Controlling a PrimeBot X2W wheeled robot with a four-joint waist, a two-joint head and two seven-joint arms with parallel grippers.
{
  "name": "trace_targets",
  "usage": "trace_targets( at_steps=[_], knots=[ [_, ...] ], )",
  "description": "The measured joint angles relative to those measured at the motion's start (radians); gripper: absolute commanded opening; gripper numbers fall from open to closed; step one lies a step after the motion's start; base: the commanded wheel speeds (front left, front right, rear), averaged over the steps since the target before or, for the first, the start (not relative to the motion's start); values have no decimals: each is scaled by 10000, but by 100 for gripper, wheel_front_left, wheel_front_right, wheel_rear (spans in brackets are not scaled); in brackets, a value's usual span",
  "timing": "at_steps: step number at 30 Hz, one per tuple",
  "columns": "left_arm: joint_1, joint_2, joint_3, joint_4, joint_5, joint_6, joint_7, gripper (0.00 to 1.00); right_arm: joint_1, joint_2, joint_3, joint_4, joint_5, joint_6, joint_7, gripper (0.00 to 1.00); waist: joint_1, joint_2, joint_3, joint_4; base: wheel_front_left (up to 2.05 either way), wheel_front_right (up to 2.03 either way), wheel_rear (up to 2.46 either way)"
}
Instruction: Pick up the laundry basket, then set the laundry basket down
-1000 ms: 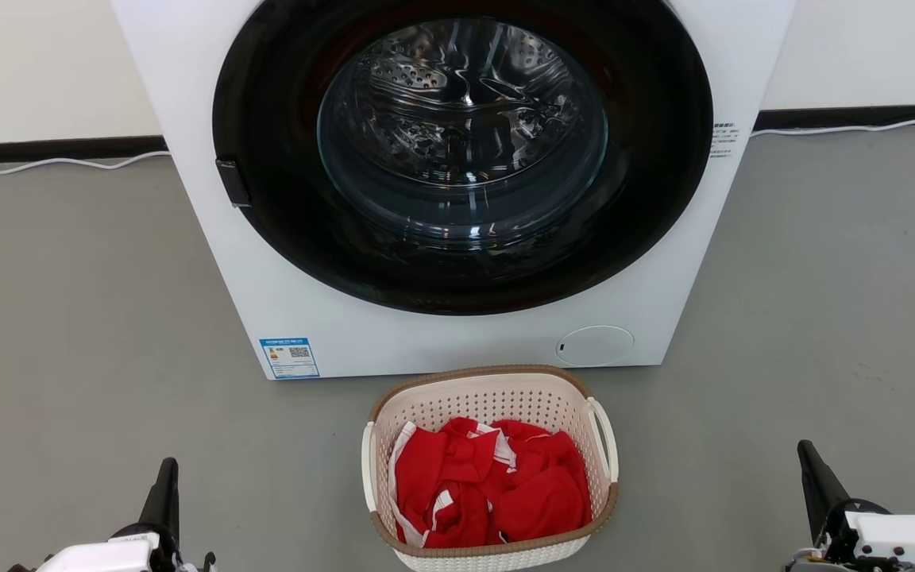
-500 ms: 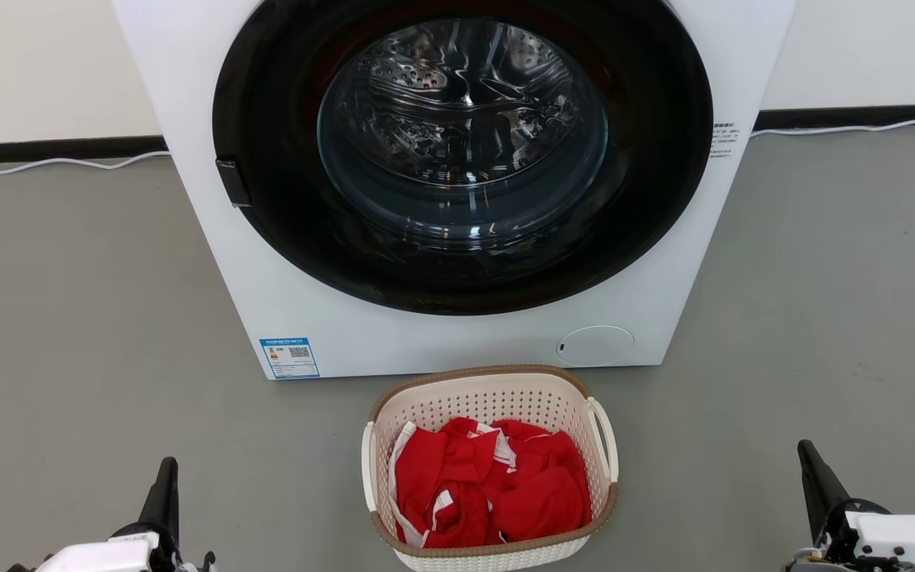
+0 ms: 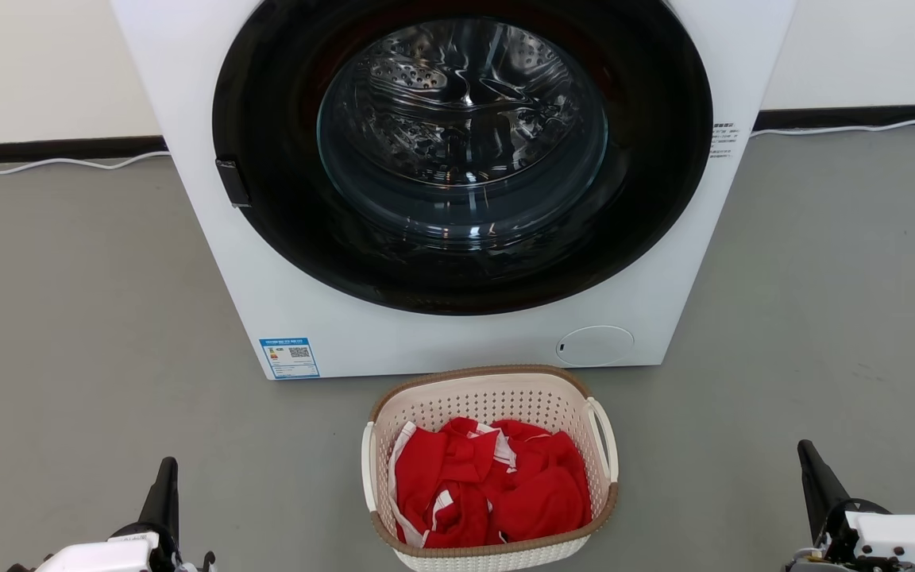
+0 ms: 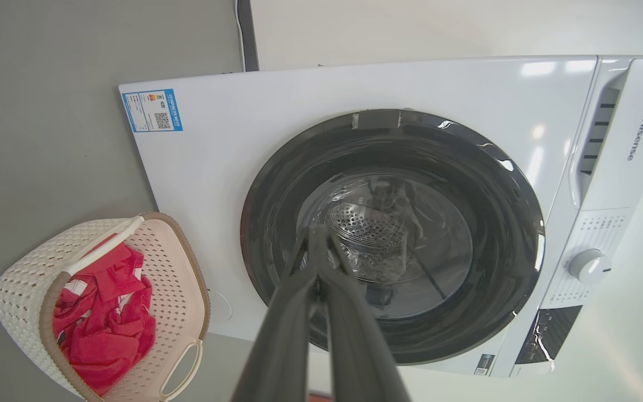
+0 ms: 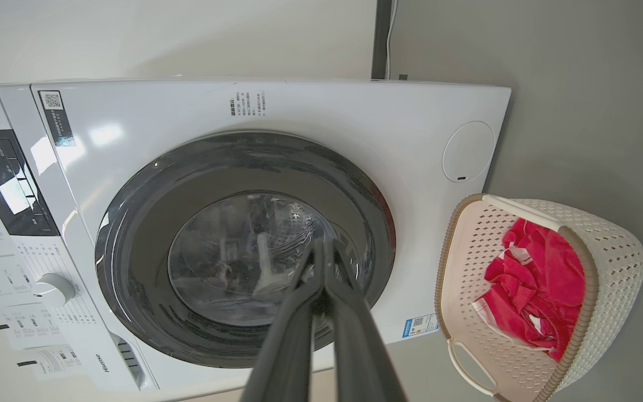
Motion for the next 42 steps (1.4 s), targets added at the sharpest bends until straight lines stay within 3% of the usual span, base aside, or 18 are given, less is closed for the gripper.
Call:
trace_targets(
  at_steps=[42],
  knots=[
    [0, 0, 6, 0, 0, 0, 42, 0, 0, 0, 0, 0, 0, 0, 0, 0, 0, 1, 0, 0, 0, 0, 0]
  ],
)
